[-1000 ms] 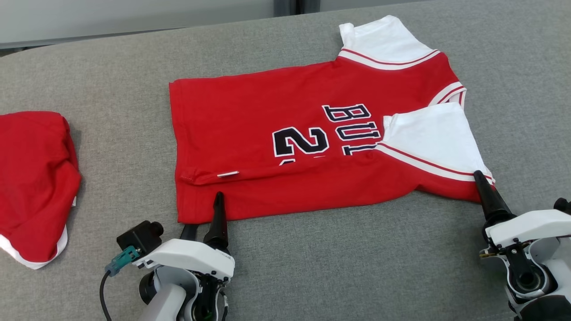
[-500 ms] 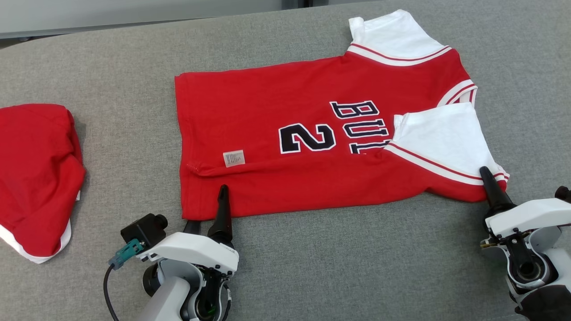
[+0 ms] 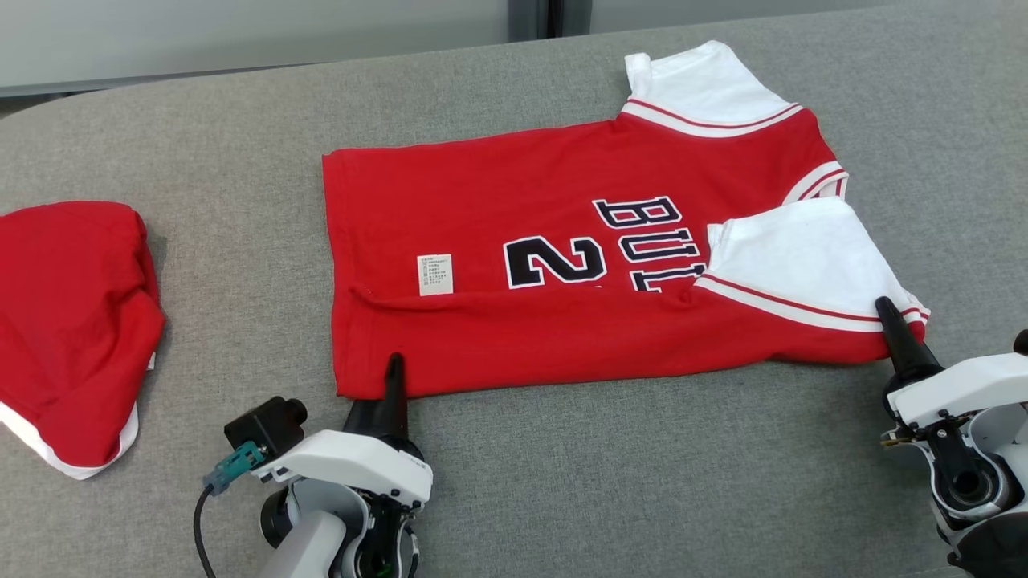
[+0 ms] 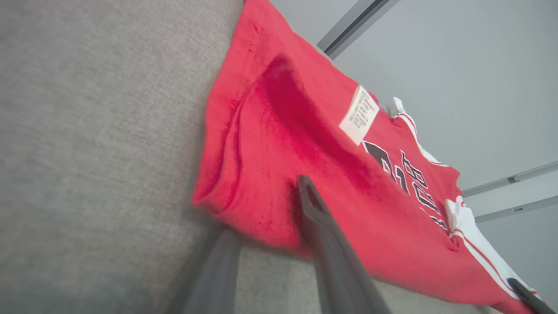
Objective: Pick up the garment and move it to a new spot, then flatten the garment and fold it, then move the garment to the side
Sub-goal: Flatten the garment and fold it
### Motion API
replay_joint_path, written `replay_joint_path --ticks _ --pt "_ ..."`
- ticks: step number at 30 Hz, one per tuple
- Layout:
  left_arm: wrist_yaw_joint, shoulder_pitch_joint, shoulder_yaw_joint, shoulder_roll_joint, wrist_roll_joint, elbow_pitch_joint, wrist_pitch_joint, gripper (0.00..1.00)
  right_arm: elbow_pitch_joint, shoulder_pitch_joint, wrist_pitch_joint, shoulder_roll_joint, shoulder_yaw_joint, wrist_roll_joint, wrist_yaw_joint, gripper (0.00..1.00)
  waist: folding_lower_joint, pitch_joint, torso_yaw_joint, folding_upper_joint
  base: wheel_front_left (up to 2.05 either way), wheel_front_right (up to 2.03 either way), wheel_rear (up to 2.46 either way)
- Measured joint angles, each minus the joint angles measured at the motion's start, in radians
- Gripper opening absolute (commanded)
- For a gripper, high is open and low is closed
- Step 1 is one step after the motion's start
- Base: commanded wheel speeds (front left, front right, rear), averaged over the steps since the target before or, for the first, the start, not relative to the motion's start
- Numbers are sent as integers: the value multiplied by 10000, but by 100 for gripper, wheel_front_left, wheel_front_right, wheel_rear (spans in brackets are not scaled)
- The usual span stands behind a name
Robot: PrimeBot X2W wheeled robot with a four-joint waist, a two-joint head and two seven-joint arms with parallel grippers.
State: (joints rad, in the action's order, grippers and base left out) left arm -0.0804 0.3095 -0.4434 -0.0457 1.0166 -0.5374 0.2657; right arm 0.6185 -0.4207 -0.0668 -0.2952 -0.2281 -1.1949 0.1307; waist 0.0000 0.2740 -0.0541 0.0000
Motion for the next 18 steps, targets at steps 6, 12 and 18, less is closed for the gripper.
replay_joint_path --ticks 6,12,18 --pt "54 -243 52 23 -136 -67 -13 0 71 0 418 -362 -196 46 0 0 0 -344 27 0 0 0 0" --pt "88 -617 96 10 -159 -59 -15 0 48 171 775 -589 -393 -17 0 0 0 -725 59 0 0 0 0" --pt "88 -1020 84 -8 -182 81 -25 0 -8 464 901 -648 -556 -44 0 0 0 -1067 72 0 0 0 0"
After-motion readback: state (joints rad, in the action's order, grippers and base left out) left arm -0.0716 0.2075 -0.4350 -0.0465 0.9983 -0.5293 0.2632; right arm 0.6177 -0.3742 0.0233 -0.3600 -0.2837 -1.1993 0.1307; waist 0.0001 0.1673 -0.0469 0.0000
